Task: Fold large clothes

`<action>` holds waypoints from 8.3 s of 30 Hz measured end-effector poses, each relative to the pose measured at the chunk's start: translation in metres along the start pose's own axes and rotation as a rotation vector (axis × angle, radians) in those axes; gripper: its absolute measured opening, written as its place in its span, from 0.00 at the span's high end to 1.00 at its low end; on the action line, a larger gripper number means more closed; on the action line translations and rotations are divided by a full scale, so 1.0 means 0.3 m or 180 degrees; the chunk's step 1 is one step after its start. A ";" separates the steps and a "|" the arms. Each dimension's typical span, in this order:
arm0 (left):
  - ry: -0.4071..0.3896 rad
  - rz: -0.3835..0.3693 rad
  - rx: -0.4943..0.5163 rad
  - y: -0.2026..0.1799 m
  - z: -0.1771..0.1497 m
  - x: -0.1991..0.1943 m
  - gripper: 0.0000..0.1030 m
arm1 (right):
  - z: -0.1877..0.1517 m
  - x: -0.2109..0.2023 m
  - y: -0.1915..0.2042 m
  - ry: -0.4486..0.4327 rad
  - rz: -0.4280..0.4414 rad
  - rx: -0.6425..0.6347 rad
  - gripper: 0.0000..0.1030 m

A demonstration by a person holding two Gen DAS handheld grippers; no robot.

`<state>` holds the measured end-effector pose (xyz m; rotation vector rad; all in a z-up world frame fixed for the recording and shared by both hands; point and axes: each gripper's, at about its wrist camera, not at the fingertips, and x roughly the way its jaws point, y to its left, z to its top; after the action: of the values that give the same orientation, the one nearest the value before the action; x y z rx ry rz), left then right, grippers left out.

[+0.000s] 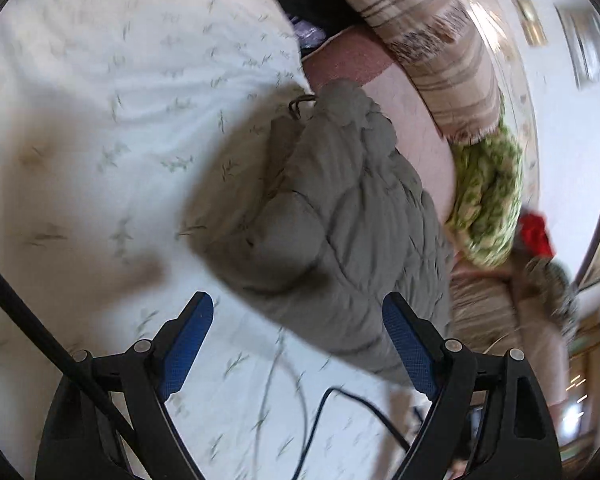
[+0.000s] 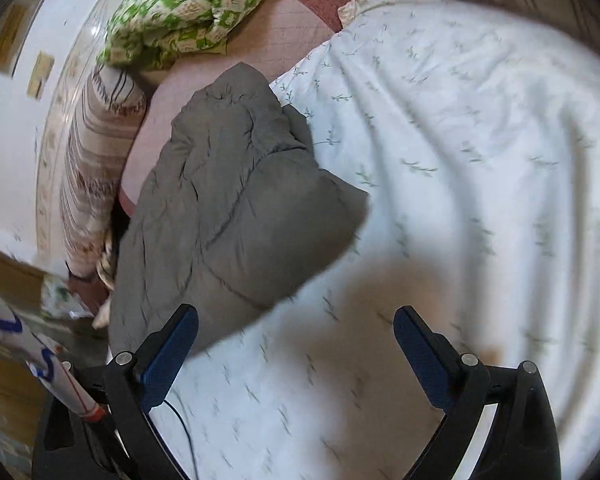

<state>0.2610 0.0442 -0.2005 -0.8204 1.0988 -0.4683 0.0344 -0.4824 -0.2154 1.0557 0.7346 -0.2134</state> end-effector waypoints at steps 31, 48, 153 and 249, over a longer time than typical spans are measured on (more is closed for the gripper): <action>0.0246 0.0552 0.0452 -0.127 -0.054 0.024 0.36 | -0.015 0.118 0.031 0.0113 0.0151 0.0250 0.25; -0.1543 0.2361 0.1333 -0.268 -0.309 -0.717 0.33 | -0.183 -0.377 0.120 -0.0571 -0.0562 -0.0597 0.16; -0.0870 0.2227 0.2079 -0.398 -0.757 -0.432 0.00 | -0.782 -0.100 0.644 -0.0286 -0.1933 -0.2680 0.07; -0.0395 0.2799 0.2356 -0.380 -0.202 0.179 0.01 | -0.224 0.232 0.687 -0.0829 -0.1898 -0.2594 0.07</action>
<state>0.2337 -0.0857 -0.1567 0.3003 0.9557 -0.0460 0.1579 -0.3104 -0.1322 0.0143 0.7795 -0.4987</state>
